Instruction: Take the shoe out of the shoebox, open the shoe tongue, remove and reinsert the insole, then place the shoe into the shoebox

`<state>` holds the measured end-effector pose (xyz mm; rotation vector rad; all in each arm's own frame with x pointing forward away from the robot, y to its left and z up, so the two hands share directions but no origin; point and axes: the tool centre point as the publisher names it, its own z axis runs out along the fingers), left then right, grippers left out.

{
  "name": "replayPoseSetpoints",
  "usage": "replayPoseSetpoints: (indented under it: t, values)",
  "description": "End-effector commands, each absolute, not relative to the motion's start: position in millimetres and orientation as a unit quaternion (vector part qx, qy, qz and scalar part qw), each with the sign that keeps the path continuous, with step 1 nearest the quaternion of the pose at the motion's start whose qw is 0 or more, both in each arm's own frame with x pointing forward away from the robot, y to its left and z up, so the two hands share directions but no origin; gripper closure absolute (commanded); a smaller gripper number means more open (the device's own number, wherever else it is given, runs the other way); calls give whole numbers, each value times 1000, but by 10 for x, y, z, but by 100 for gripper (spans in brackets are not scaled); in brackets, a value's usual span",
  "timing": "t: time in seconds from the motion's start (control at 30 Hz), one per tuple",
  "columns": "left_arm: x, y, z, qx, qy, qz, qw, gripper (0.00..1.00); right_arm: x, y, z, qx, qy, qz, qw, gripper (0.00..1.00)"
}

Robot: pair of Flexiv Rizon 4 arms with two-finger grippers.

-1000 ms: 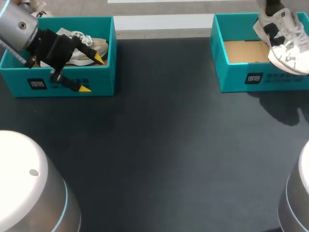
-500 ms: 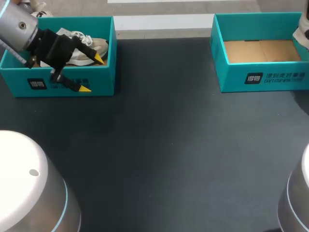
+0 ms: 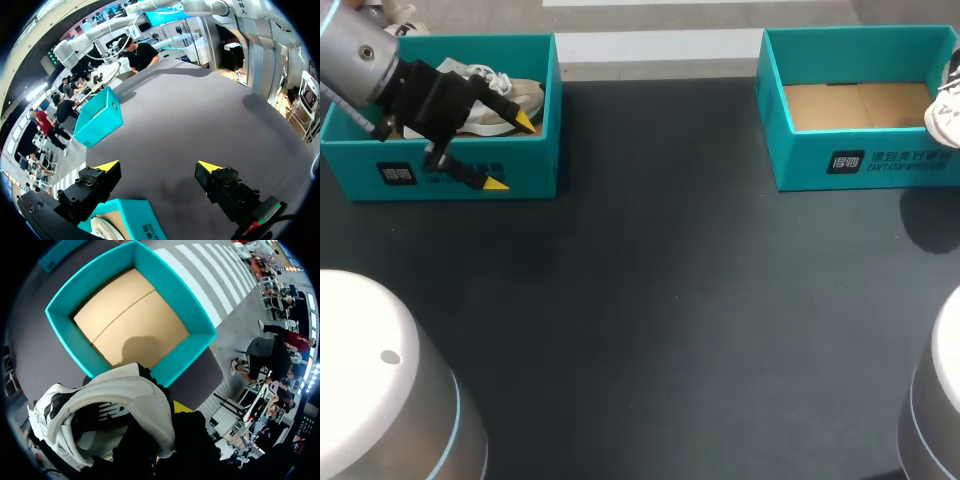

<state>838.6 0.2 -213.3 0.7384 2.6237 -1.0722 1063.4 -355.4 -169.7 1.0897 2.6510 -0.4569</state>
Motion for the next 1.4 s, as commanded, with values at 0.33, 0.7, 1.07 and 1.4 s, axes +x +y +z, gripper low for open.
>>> replayPoseSetpoints:
  t: [0.33, 0.7, 1.07, 1.4]
  values:
    - [8384, 4, -2131, 251, 891, -363, 106, 0, 10472, -3626, -1681, 773, 611, -128, 111, 100]
    - [8384, 4, -2131, 251, 891, -363, 106, 0, 10472, -3626, -1681, 773, 611, -128, 111, 100]
    - [8384, 4, -2131, 251, 891, -363, 106, 0, 10472, -3626, -1681, 773, 611, -128, 111, 100]
    - [8384, 4, -2131, 251, 891, -363, 106, 0, 10438, -3565, -1773, 786, 596, -129, 106, 100]
